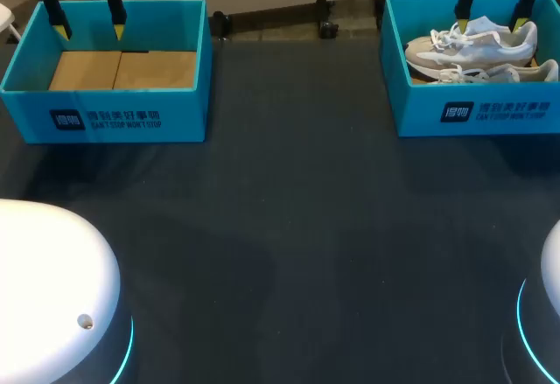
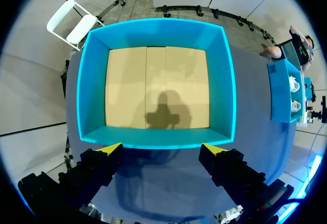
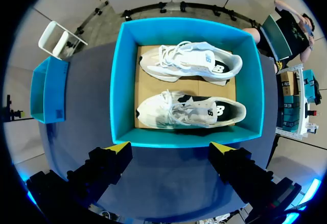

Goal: Take the shoe out of the shoebox, open the shoe tongue, remove and reinsert the insole, then place the shoe into the shoebox

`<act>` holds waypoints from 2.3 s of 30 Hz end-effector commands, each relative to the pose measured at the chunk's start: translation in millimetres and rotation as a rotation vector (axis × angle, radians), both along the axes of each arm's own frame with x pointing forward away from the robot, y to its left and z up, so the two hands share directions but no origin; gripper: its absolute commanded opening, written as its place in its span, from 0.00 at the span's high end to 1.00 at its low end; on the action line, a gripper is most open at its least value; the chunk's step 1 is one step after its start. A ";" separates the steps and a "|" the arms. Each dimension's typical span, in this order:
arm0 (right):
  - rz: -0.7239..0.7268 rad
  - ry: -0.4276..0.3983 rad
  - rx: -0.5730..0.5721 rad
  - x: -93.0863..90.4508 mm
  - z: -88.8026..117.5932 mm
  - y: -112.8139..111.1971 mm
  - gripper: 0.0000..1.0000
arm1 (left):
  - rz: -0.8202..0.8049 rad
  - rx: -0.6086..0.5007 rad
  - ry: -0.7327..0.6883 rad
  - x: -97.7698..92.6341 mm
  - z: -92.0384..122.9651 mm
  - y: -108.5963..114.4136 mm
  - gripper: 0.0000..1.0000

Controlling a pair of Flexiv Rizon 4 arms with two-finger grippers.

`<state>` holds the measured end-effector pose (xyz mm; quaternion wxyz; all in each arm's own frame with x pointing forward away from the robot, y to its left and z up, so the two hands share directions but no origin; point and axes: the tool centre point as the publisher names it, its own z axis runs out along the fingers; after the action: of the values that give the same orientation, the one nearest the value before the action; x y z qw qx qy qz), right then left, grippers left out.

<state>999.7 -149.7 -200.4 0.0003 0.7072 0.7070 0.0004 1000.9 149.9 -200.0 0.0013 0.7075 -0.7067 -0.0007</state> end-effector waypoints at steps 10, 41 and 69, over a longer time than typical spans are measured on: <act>0.000 0.000 0.000 0.0 0.2 0.0 0.00 | 0.000 0.000 0.000 -0.2 0.1 0.0 0.00; 0.003 -0.020 -0.038 31.6 -22.5 -89.1 0.00 | 0.000 0.000 0.000 -0.2 0.1 0.0 0.00; 0.015 -0.010 -0.038 58.4 -83.6 -163.5 0.17 | 0.000 0.000 0.000 -0.2 0.1 0.0 0.00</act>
<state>1055.3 -311.7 -281.7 0.0204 0.7014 0.7124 -0.0081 1001.0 149.8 -200.0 0.0014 0.7075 -0.7067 -0.0008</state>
